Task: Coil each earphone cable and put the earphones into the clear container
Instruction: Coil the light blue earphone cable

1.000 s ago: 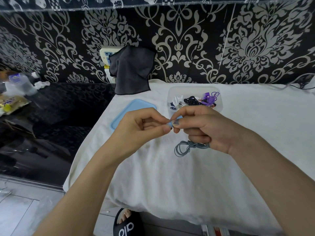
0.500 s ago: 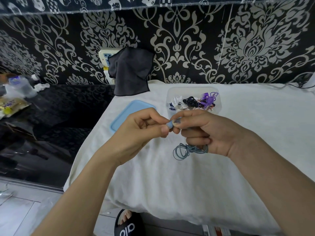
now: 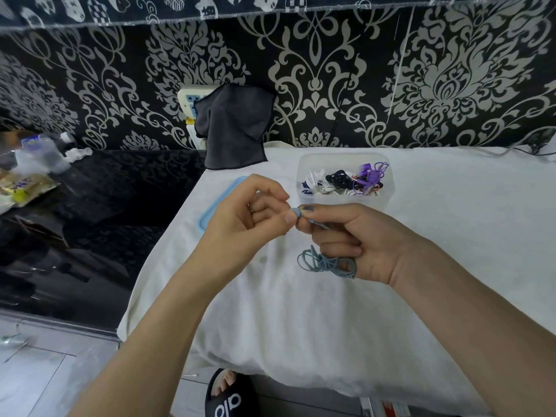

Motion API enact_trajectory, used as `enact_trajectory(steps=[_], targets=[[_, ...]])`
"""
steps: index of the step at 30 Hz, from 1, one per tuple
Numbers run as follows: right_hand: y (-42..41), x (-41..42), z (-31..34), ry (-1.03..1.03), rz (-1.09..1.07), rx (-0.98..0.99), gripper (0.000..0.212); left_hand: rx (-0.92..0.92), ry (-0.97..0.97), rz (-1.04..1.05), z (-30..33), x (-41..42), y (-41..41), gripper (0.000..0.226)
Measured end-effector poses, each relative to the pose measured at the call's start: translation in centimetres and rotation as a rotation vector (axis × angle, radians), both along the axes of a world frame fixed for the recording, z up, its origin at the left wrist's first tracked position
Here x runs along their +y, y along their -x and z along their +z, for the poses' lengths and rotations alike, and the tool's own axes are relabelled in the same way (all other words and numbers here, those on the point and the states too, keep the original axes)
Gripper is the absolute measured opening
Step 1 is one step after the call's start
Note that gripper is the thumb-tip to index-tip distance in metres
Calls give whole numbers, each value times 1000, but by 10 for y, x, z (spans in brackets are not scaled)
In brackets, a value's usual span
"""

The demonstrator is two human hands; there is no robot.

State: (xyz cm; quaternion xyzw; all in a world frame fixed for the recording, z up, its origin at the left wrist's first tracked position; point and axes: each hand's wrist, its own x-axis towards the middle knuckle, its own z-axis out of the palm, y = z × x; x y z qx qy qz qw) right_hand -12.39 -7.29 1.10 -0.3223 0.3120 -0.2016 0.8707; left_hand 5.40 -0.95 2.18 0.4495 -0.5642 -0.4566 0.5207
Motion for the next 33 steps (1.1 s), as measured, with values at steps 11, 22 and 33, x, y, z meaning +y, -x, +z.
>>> enact_trajectory(steps=[11, 22, 33], targets=[[0, 3, 0, -85, -41, -53, 4, -100, 178, 106, -3, 6, 9, 9], [-5, 6, -7, -218, -26, -259, 9, -100, 213, 135, -1, 5, 11, 17], [-7, 8, -6, -189, -42, -259, 7, -96, 214, 140, -1, 7, 11, 6]])
